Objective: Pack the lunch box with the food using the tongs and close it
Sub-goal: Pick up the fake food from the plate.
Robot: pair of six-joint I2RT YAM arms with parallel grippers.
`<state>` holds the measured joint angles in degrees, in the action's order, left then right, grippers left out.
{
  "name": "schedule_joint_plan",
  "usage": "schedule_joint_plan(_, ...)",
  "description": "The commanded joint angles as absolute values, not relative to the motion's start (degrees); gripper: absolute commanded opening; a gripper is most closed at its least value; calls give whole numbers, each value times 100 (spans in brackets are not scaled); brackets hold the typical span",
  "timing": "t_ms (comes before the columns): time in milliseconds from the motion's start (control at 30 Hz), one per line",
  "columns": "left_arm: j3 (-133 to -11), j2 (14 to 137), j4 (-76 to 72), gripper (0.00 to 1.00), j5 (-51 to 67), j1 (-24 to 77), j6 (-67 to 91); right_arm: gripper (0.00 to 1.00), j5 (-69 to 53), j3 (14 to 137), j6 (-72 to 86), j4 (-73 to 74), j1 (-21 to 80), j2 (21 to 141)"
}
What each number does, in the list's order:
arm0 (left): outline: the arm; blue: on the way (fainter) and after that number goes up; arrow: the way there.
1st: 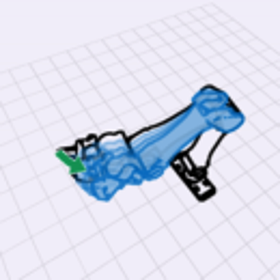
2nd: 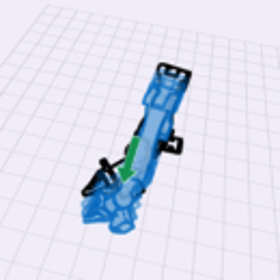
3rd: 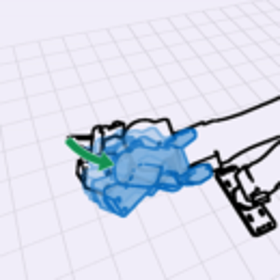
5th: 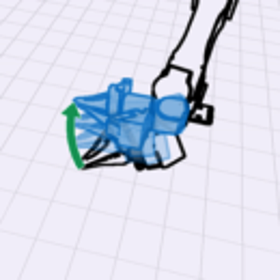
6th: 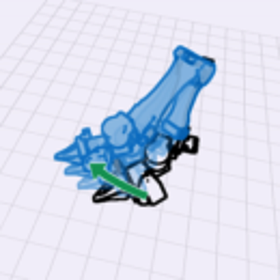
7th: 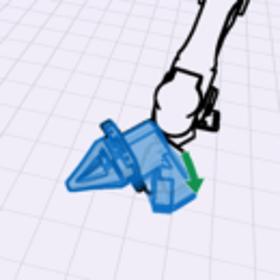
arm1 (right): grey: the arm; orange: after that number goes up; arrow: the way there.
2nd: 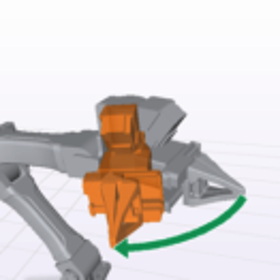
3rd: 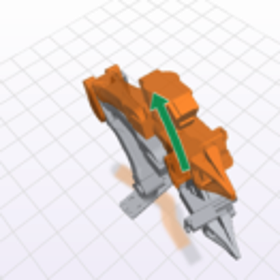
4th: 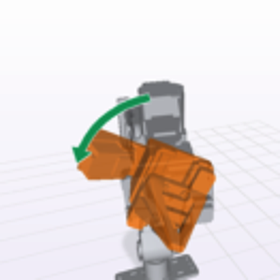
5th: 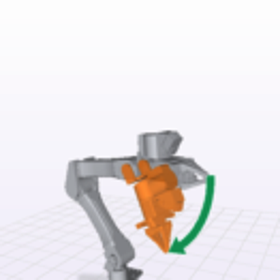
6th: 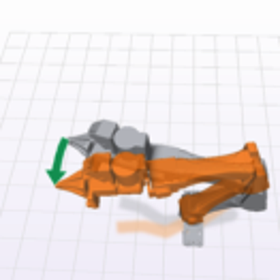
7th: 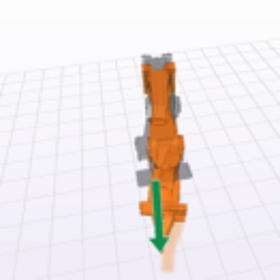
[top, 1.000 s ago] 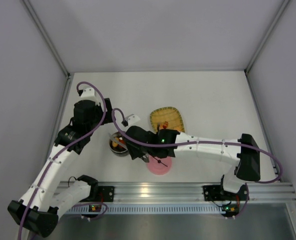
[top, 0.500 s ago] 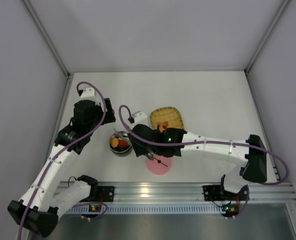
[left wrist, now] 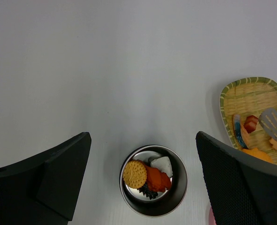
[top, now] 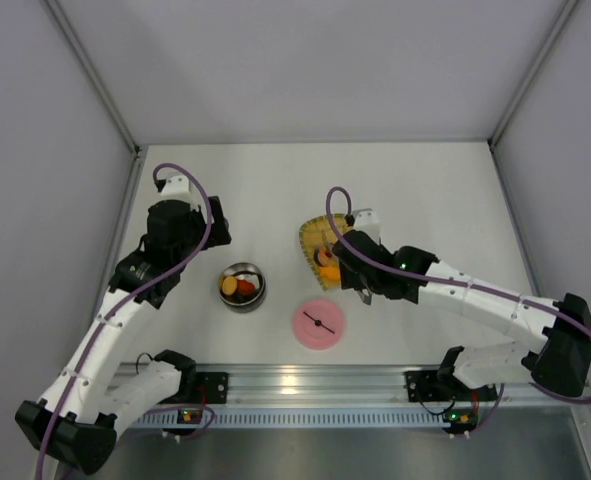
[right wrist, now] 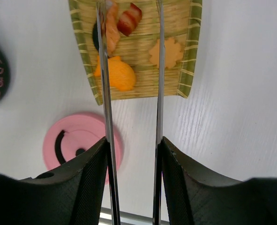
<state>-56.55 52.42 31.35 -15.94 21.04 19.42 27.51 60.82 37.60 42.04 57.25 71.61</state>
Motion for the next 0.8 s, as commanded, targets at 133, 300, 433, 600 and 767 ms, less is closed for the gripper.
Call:
schedule_joint_plan(133, -5660, 5265, 3059, 99, -1608, 2066, 1951, 45, 2804, 5941, 3788, 3930, 5476, 7453)
schedule_joint_plan(300, -5660, 5265, 3059, 99, -1617, 2074, 1951, 45, 2628, 5889, 3753, 3700, 5423, 7646)
schedule_joint_plan(433, -5660, 5265, 3059, 98, -1617, 2066, 1951, 45, 2602, 5898, 3735, 3630, 5370, 7752)
schedule_joint_plan(600, -5669, 5265, 3059, 98, -1626, 2066, 1942, 42, 2514, 5906, 3718, 3551, 5335, 7831)
schedule_joint_plan(767, -5669, 5256, 3059, 99, -1626, 2065, 1942, 38, 2487, 5871, 3718, 3507, 5335, 7857)
